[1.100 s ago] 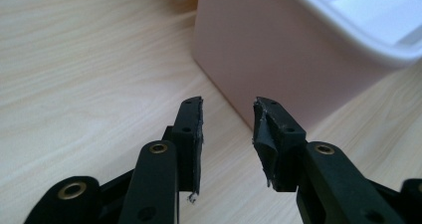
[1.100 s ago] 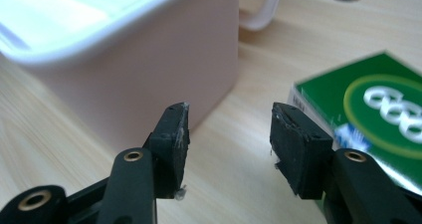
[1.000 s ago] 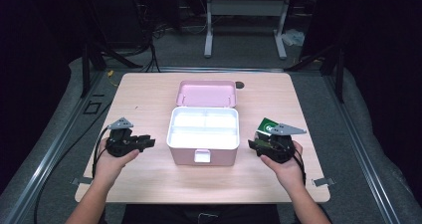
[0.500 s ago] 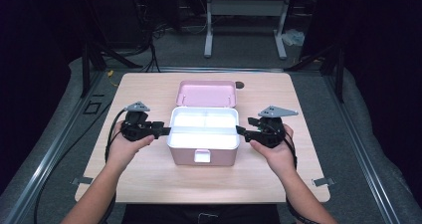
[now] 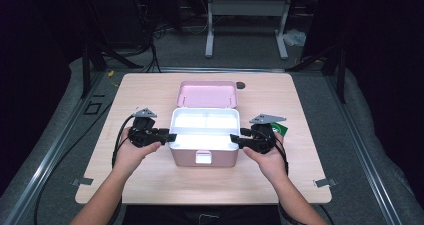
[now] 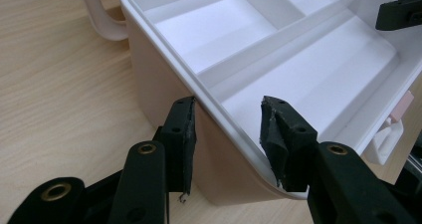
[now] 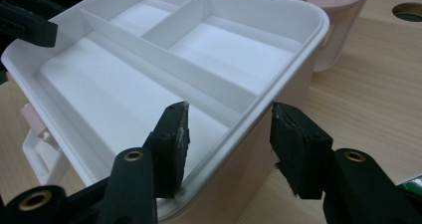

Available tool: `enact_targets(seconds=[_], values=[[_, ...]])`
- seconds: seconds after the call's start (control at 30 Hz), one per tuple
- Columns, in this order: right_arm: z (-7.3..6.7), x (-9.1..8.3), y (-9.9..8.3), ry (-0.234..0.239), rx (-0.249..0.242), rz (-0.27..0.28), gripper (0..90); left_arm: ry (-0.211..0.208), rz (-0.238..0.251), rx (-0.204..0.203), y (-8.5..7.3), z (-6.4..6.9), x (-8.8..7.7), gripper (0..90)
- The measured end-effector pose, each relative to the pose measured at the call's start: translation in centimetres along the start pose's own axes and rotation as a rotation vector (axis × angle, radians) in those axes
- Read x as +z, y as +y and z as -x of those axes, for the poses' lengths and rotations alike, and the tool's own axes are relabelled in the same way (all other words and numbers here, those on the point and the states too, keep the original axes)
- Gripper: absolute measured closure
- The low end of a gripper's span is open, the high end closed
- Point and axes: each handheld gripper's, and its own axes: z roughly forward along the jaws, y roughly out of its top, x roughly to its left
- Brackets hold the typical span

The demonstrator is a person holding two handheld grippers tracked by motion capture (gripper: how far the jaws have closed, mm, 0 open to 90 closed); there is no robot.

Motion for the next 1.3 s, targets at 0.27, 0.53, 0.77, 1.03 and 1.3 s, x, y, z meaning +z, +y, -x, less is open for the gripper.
enact_targets(seconds=[0.27,0.53,0.77,1.03,1.3], values=[[-0.7,-1.0,-0.7,-0.015,-0.017,-0.003,52.0,0.004,-0.020,0.024,-0.8,1.6,-0.6,56.4],[-1.5,-1.8,-1.5,-0.017,-0.015,-0.007,50.3,0.008,-0.030,0.039,-1.2,2.4,-1.0,55.2],[-1.5,-1.5,-1.8,-0.013,0.007,-0.001,43.5,0.007,-0.048,0.048,-0.9,2.3,-1.2,54.4],[-1.4,-2.7,-1.1,-0.022,-0.002,0.045,42.2,0.044,-0.050,0.103,0.6,2.1,-2.6,55.2],[-1.1,-3.9,-1.0,-0.023,-0.005,0.060,42.3,0.067,-0.136,0.262,3.4,2.6,-2.9,65.2]])
